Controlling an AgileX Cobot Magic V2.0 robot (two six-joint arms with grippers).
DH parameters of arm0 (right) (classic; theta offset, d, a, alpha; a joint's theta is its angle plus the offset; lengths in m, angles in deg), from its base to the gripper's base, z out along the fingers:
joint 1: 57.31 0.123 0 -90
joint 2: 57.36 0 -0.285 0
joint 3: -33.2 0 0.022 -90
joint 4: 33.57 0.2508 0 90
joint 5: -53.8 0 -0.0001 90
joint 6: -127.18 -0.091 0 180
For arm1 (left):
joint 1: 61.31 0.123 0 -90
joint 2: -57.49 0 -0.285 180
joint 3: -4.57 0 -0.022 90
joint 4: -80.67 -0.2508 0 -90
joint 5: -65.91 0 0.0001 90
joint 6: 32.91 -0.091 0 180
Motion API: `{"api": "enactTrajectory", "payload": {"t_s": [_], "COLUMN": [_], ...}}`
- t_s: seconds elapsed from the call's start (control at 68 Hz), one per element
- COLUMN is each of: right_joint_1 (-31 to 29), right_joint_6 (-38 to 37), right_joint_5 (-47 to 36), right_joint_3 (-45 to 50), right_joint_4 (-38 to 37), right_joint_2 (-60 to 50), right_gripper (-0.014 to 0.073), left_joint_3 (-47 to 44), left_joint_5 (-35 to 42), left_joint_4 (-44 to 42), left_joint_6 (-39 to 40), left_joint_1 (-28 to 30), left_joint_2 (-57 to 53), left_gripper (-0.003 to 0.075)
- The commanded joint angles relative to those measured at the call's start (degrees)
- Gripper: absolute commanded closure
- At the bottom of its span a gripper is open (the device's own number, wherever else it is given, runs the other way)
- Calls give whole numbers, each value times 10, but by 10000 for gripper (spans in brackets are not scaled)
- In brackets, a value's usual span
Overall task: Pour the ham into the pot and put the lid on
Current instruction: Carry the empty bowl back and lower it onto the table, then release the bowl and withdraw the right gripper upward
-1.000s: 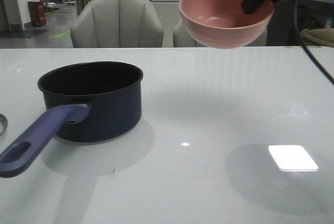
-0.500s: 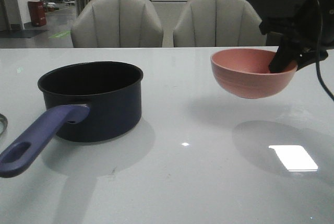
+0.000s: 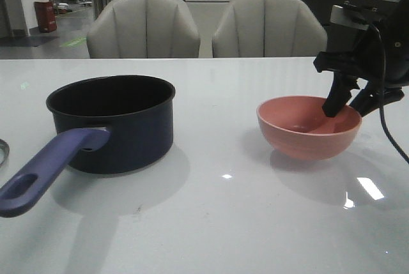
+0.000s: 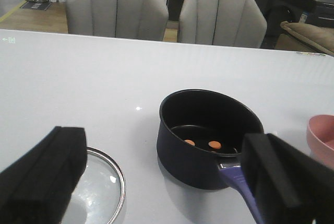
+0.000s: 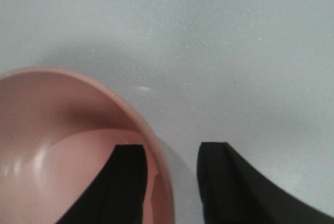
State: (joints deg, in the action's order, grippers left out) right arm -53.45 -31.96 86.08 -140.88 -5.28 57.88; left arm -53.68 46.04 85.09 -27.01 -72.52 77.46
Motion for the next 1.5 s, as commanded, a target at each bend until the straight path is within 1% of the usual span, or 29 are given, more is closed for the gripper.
{"api": "enactTrajectory", "payload": {"t_s": [0.0,0.162,0.235,0.412,0.5,0.559,0.691,0.897,0.985,1.132,1.265,1.324,1.382,1.485], "right_joint_1": [-5,-5,-5,-1,9,21,64,165,195,209,212,212,212,212], "right_joint_6": [5,19,36,39,39,39,39,39,39,38,34,33,33,33], "right_joint_5": [-5,-1,-3,-9,-33,-59,-159,-287,-303,-312,-383,-402,-398,-365], "right_joint_3": [-18,-18,-18,-13,9,36,113,240,293,375,454,484,503,529], "right_joint_4": [-13,-26,-31,-30,-30,-30,-30,-28,-28,-28,-25,-25,-25,-25], "right_joint_2": [-36,-77,-110,-192,-239,-266,-345,-457,-508,-590,-687,-730,-783,-868], "right_gripper": [170,171,171,171,171,171,171,171,171,172,172,172,172,172], "left_joint_3": [16,16,16,16,16,16,16,16,16,16,16,16,16,16], "left_joint_5": [45,45,45,45,45,45,45,45,45,53,64,66,66,66], "left_joint_4": [0,0,0,0,0,0,0,0,0,0,0,0,0,0], "left_joint_6": [2,2,2,2,2,2,2,2,2,2,2,2,2,2], "left_joint_1": [-4,-4,-4,-4,-4,-4,-4,-4,-4,-4,-4,-4,-4,-4], "left_joint_2": [4,4,4,4,4,4,4,4,4,4,4,4,4,4], "left_gripper": [82,82,82,82,82,82,82,82,82,82,82,82,82,82]}}
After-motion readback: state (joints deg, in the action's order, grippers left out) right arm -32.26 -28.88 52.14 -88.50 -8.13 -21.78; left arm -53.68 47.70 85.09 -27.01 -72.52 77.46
